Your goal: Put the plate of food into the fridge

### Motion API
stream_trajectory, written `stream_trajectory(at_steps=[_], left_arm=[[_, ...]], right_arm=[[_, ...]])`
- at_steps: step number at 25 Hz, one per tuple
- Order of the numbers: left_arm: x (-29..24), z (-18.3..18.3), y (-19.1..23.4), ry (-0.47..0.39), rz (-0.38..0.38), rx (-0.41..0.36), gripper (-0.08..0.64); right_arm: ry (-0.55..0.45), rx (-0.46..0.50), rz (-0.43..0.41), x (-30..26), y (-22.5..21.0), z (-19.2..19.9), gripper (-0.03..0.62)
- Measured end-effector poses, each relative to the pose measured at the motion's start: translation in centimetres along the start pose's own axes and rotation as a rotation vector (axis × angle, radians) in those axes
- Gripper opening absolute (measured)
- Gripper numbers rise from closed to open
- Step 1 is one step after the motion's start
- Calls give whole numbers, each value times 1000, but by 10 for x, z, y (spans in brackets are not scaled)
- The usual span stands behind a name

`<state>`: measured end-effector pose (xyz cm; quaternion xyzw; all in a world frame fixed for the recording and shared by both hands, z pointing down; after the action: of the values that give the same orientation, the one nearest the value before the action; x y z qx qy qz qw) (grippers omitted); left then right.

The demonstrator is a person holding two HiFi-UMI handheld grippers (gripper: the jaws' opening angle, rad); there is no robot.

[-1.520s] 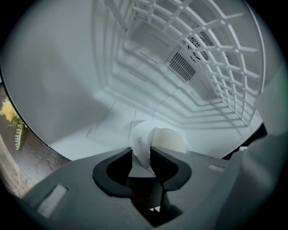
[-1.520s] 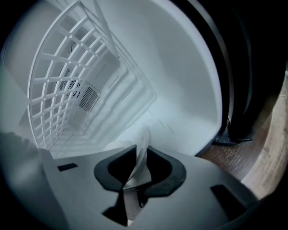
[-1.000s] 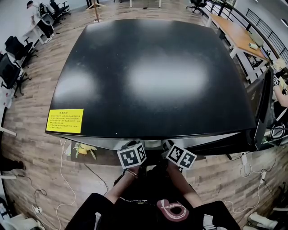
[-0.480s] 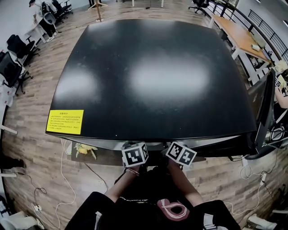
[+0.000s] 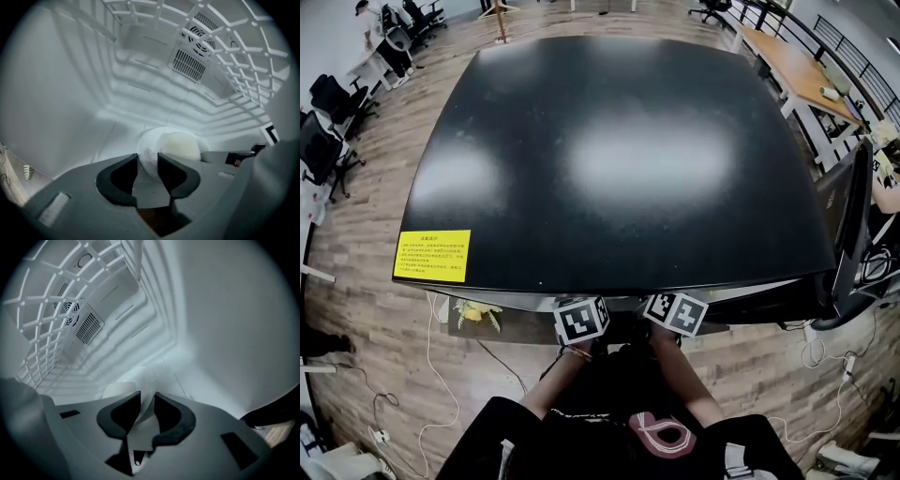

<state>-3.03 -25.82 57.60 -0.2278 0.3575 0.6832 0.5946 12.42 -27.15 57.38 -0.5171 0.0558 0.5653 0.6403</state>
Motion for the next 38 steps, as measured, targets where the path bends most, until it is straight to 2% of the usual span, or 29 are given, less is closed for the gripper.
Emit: stream_trajectory(at_steps=[5,9,12,16,20,25,29,33,38], left_arm=[[3,-5,2,-15,-19,-20,137],[3,-5,4,-12,-29,-20,132],[2,-4,2,-13,-20,-16,132],[1,-4,-1,-24,10,-1,130],[2,-4,-1,-33,15,-4,132],[9,-5,5,-83,0,-28,138],[17,-2,1,-98,41,-38,164],[29,-3,-10,-135,112,-87,166],[44,3,-16,-172,136,-129,166]], right_arm=[[-3,68,5,4,2,2,115],[-11,138,28,4,2,5,165],[-9,143,32,5,3,6,177],[-34,170,58,9,2,6,241],[-53,174,24,12,4,5,266],[-64,171,4,14,3,10,329],[-83,194,-14,19,5,12,362],[-88,224,-31,27,7,15,365],[-87,260,-78,40,13,22,365]])
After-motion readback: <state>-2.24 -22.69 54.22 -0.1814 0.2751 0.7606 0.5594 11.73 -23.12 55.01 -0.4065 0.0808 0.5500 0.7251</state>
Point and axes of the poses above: the fingertips, and each gripper's own axes: x backward along the fingers, y to its left, z out of its underside, the point moved 2 cm from there along x, backward along the fingers, and after that the axes turned 7 degrees about -x, right-handed, at the moved point
